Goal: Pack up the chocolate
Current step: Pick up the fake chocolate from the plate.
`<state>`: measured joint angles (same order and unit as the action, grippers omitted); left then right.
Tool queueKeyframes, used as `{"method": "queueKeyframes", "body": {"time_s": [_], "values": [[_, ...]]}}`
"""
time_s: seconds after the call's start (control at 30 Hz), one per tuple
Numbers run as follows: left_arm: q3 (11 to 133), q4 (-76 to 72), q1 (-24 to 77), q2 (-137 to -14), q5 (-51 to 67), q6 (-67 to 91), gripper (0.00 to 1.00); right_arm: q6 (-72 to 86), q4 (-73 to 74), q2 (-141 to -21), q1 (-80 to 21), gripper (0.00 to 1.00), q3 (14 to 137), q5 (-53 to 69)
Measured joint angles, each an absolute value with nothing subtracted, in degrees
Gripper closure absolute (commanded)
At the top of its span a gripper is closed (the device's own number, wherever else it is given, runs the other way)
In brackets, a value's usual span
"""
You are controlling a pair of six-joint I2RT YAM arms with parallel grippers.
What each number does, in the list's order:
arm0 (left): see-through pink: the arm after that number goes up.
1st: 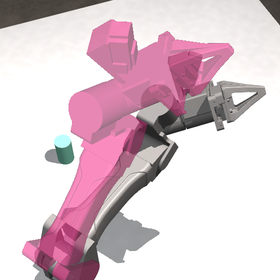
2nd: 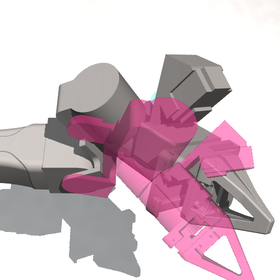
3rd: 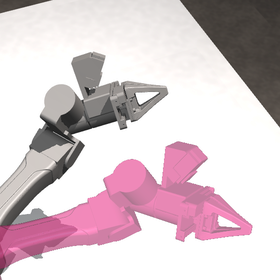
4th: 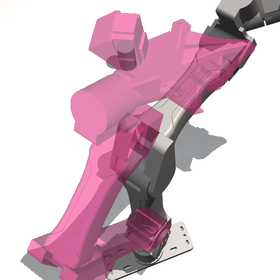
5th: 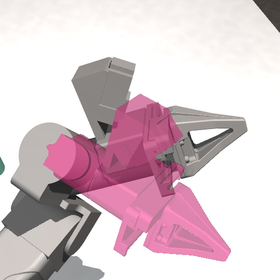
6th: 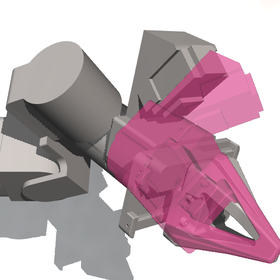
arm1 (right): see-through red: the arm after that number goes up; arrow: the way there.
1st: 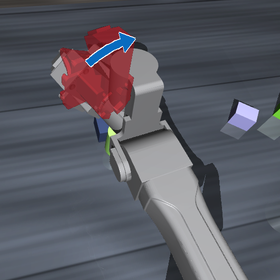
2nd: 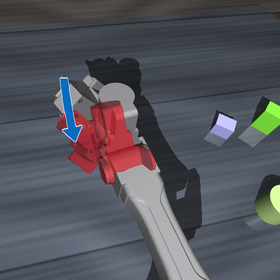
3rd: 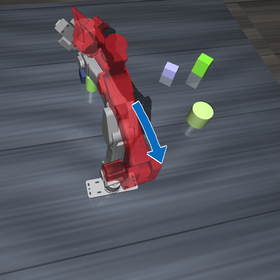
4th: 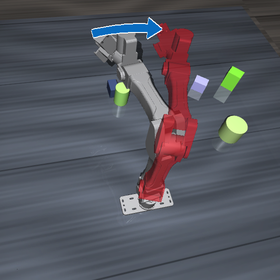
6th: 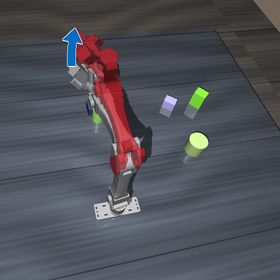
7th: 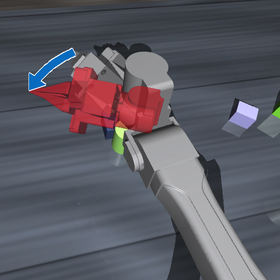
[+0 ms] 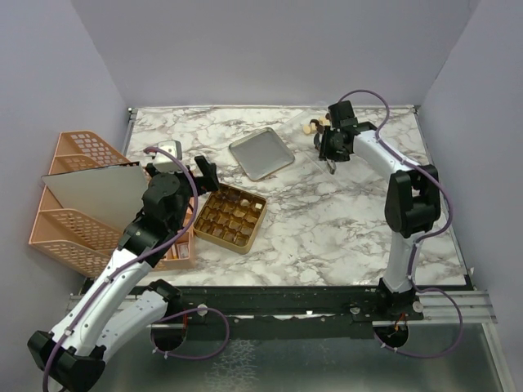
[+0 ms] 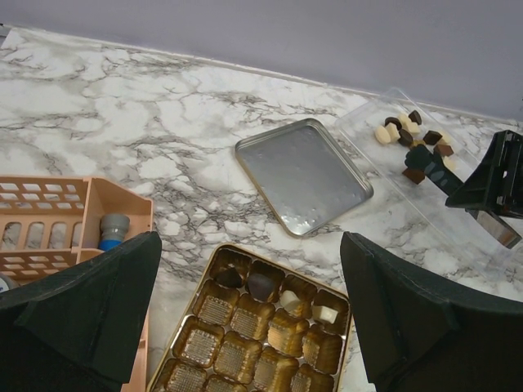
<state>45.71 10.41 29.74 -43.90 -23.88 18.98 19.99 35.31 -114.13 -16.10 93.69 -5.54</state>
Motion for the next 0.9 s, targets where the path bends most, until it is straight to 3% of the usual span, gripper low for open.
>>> {"method": "queueKeyframes", "body": {"time_s": [0.6, 0.9], "values": [[45.71, 10.41, 29.74, -42.63, -24.12, 18.98, 0.01, 21.43, 38.70, -117.58, -18.37, 0.56, 98.43, -8.23], [45.71, 10.41, 29.74, -42.37, -24.67, 18.98, 0.01, 21.32, 40.27, -119.09, -19.53, 0.64, 100.31, -9.87]]}}
